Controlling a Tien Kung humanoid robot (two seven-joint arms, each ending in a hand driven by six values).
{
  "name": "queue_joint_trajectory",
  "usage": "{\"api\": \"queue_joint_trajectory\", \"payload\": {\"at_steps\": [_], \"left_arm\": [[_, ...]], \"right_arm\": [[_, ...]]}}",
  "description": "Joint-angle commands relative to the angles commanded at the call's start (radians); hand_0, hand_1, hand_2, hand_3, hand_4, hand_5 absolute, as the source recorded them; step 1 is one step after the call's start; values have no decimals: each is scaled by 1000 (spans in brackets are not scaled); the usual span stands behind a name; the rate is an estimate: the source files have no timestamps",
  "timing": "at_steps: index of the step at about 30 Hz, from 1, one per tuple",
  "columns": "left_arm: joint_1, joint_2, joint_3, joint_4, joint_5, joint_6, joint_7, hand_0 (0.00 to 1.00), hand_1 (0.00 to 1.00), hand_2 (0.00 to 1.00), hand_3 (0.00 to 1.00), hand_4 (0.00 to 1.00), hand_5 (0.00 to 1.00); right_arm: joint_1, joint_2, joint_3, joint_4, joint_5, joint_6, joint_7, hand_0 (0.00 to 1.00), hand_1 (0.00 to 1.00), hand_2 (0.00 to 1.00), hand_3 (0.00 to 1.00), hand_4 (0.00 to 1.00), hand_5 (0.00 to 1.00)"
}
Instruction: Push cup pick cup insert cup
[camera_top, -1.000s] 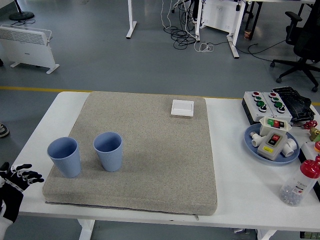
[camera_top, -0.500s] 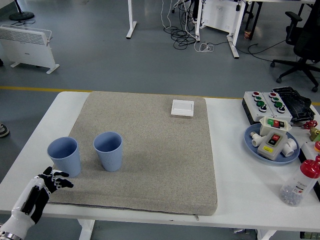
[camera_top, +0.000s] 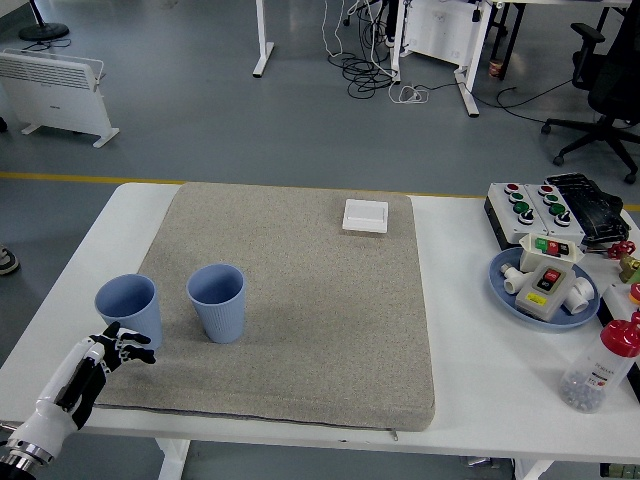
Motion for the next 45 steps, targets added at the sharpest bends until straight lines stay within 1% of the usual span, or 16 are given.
{"api": "queue_joint_trajectory", "payload": {"at_steps": [5, 11, 14, 19, 45], "left_arm": [[2, -1, -6, 16, 0, -4, 8, 638, 480, 459, 487, 549, 998], [-10, 2, -3, 31, 1, -8, 19, 635, 479, 460, 487, 549, 998], [-25, 4, 5, 44, -3, -8, 22, 635, 479, 460, 487, 549, 998], [-64, 13, 38, 76, -11, -9, 24, 630, 479, 460, 494, 549, 998], [-142, 24, 68, 189, 3, -16, 23, 630, 479, 463, 500, 549, 998]], "right_arm": [[0, 0, 0, 0, 1, 0, 1, 744, 696, 685, 584, 193, 538], [0, 1, 3, 0, -5, 0, 0, 744, 695, 685, 583, 192, 536], [0, 2, 5, 0, -7, -1, -1, 744, 695, 685, 583, 192, 536], [-1, 3, 5, 0, -10, -1, -2, 745, 696, 685, 583, 191, 537], [-6, 7, 7, 0, -7, -2, -1, 745, 695, 684, 583, 191, 536]]}}
